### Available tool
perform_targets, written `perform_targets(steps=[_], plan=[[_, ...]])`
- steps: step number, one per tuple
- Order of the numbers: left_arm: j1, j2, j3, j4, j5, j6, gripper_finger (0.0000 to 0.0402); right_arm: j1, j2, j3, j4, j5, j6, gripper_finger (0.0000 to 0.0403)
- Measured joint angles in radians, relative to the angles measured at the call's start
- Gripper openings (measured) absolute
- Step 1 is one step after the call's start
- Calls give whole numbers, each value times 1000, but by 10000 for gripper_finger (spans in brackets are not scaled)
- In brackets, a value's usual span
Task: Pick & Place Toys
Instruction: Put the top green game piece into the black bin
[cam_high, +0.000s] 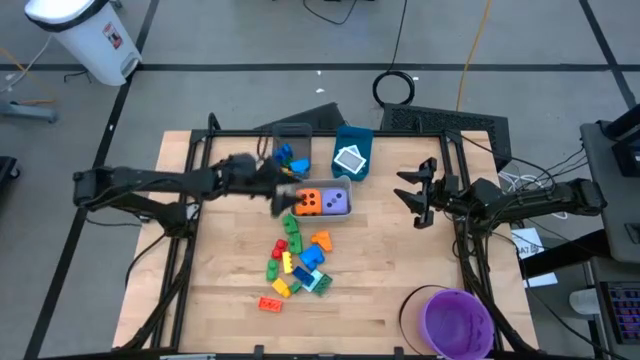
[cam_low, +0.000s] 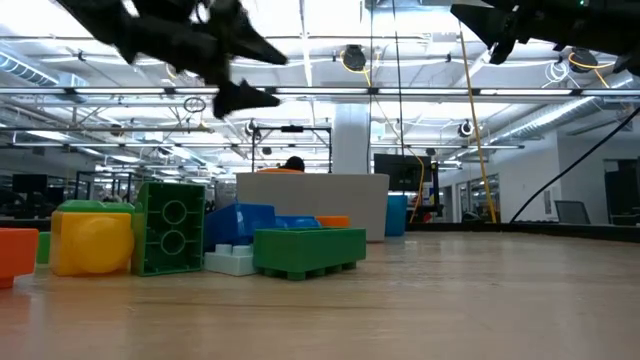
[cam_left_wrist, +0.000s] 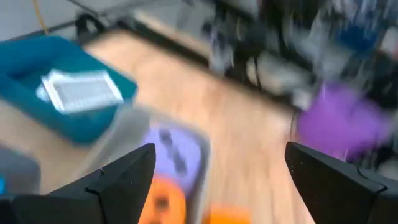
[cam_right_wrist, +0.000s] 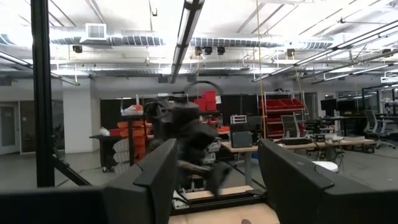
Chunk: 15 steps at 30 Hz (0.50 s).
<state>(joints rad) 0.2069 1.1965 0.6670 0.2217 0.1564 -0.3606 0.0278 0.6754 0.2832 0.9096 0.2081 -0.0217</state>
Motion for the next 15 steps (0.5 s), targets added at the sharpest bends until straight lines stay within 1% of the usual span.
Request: perform_targets(steps=[2, 4, 6, 8, 10, 15], plan=[[-79, -44, 0, -159, -78, 70, 365, 0, 0, 0, -2, 0, -1, 196], [-155, -65, 0, -312, -204, 115, 365, 0, 0, 0, -3, 0, -4, 196], [-224, -62, -1, -431, -335, 95, 365, 0, 0, 0, -3, 0, -19, 196], [-276, -34, -5, -479, -412, 15, 365, 0, 0, 0, -3, 0, -18, 196], [-307, -1, -12, -486, -420, -28, 365, 0, 0, 0, -2, 0, -18, 196], [-343, 90, -13, -437, -416, -35, 365, 0, 0, 0, 6, 0, -20, 196]])
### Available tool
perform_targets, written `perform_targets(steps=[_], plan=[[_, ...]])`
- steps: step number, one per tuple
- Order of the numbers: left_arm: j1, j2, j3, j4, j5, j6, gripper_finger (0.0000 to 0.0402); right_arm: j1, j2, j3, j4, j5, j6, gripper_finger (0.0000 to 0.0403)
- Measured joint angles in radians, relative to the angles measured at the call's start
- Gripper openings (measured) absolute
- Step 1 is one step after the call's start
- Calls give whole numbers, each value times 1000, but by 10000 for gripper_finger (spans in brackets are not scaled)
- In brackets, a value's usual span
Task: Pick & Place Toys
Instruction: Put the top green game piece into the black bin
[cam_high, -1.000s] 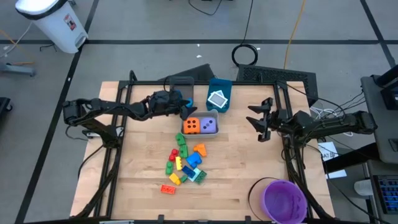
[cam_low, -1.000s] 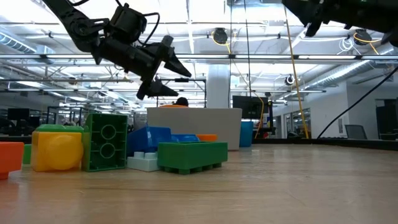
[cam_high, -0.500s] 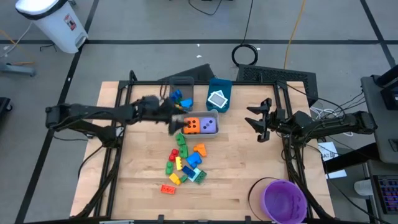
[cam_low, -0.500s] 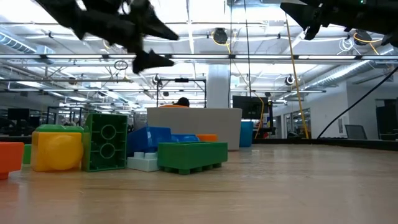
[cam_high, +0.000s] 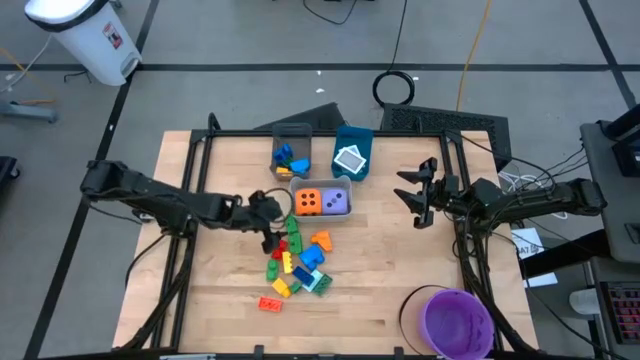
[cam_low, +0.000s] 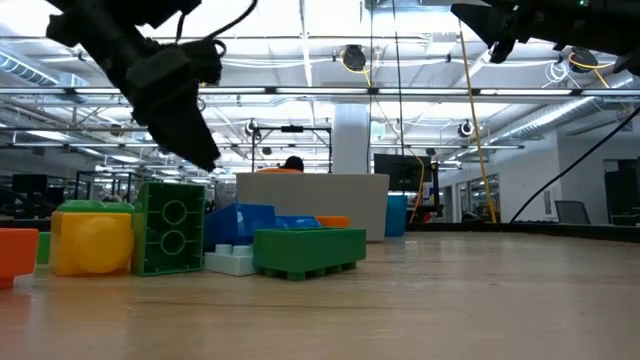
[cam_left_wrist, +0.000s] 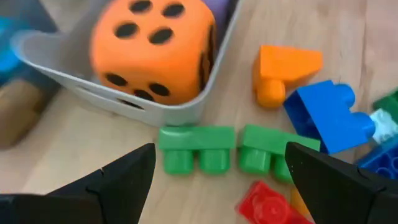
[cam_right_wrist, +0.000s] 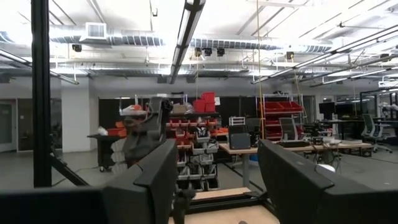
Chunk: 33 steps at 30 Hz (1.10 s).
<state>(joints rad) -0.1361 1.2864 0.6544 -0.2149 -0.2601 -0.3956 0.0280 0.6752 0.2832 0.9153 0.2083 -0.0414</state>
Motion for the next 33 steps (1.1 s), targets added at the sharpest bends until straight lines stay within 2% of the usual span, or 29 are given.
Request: perform_targets(steps=[8, 13, 16, 25, 30, 33], plan=[[20, 170, -1, 89, 92, 8, 365, 0, 0, 0, 5, 0, -1, 196], [25, 227, 0, 176, 125, 29, 365, 0, 0, 0, 24, 0, -10, 196], [25, 242, 1, 173, 145, 1, 365, 0, 0, 0, 42, 0, -40, 196], [21, 222, 4, -33, 296, -231, 365, 0, 0, 0, 53, 0, -59, 196], [9, 171, -1, -64, 269, -257, 365, 0, 0, 0, 53, 0, -60, 197], [9, 147, -5, -13, 243, -243, 365, 0, 0, 0, 53, 0, -60, 197]])
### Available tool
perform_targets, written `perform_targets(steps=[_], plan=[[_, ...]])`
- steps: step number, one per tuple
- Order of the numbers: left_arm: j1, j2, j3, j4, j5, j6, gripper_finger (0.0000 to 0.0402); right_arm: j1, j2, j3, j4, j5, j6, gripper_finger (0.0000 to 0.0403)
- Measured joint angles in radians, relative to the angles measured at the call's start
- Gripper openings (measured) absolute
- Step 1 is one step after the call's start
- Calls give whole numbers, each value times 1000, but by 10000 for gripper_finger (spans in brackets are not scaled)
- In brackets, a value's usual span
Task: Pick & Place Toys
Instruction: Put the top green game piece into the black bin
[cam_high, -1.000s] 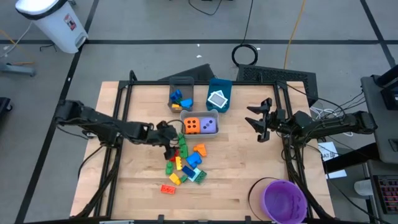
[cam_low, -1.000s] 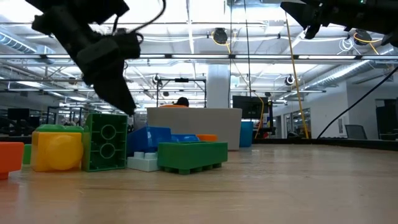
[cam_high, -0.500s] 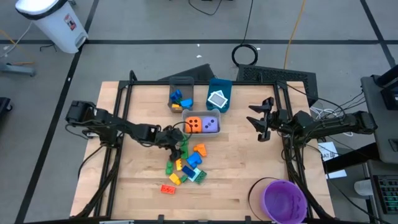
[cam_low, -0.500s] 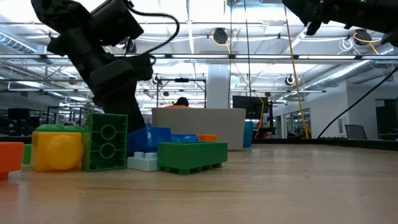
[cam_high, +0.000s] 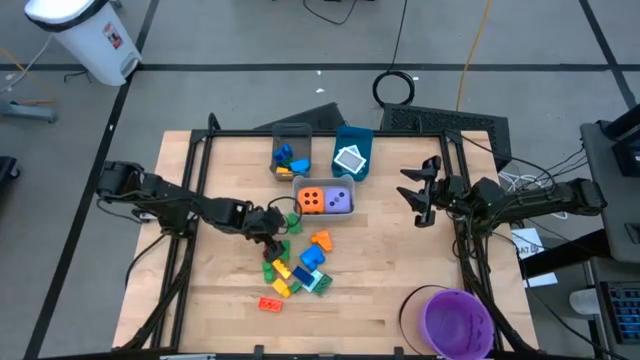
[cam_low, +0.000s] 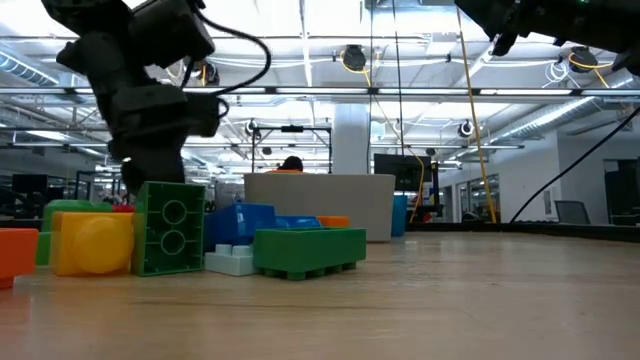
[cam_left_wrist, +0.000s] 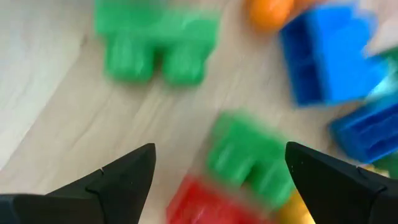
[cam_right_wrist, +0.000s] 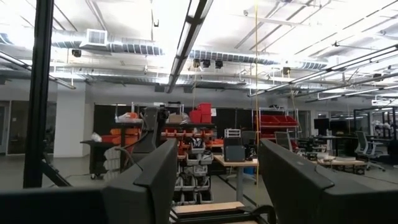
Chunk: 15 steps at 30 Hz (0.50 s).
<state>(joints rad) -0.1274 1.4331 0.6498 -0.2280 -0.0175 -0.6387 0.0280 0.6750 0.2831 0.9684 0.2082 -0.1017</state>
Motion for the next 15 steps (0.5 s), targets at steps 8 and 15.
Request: perform_targets(steps=[8, 15], plan=[[11, 3, 3, 179, -58, -103, 365, 0, 0, 0, 0, 0, 2, 197], [10, 4, 3, 232, -86, 14, 365, 0, 0, 0, -1, 0, 3, 197]])
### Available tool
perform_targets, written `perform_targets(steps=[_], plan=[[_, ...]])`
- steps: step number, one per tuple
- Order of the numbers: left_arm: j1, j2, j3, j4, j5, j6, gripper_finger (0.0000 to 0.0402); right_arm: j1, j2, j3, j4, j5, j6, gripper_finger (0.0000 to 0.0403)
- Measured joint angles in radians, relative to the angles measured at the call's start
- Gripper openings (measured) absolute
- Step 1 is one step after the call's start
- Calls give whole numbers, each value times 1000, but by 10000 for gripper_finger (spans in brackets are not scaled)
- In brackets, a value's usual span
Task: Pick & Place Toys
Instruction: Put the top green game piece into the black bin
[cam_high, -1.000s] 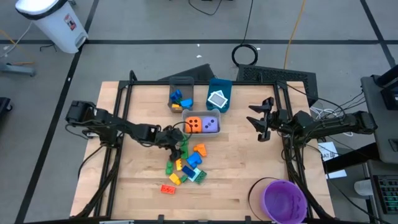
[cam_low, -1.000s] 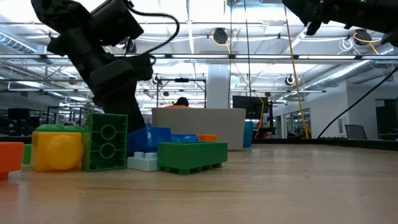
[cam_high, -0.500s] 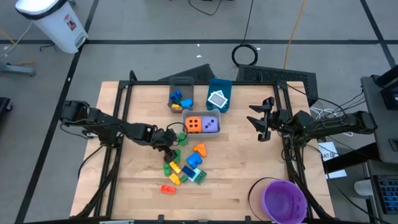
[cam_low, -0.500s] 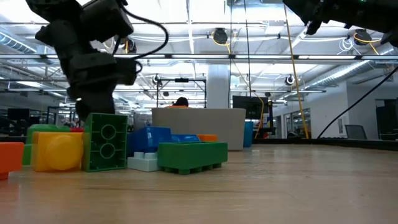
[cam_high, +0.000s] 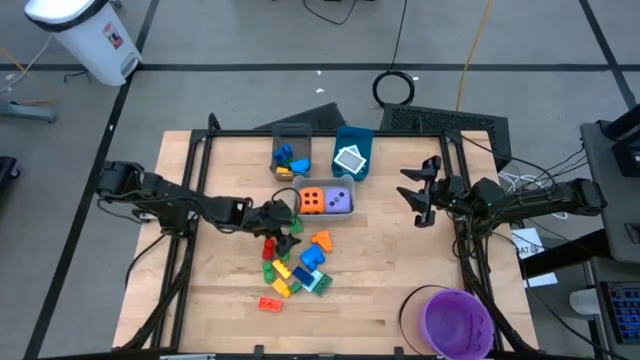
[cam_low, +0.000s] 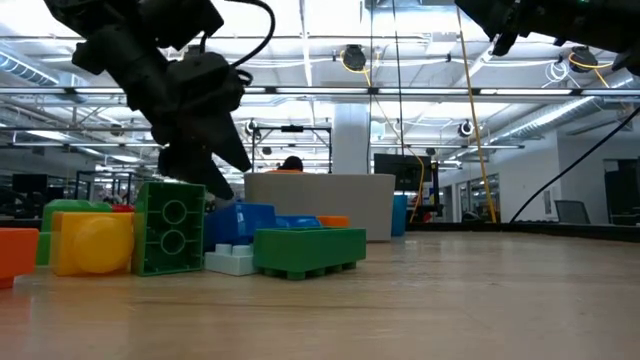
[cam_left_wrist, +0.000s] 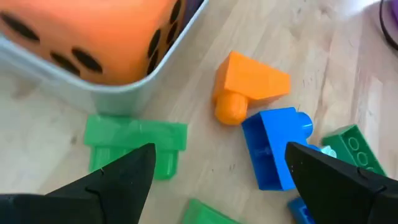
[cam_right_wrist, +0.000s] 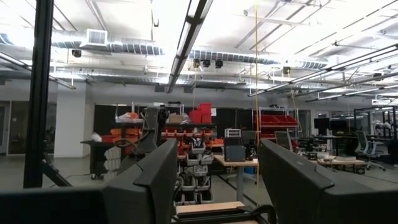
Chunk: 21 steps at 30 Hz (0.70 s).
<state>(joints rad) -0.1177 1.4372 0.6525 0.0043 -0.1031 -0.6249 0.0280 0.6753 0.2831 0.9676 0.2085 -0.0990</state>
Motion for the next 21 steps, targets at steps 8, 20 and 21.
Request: perform_targets(steps=[8, 20, 21], plan=[[7, 54, 2, 48, -31, 32, 365, 0, 0, 0, -1, 0, 0, 197], [7, 82, 2, 69, -44, 124, 365, 0, 0, 0, -9, 0, 0, 196], [7, 82, 2, 68, -49, 138, 365, 0, 0, 0, -8, 0, 0, 196]])
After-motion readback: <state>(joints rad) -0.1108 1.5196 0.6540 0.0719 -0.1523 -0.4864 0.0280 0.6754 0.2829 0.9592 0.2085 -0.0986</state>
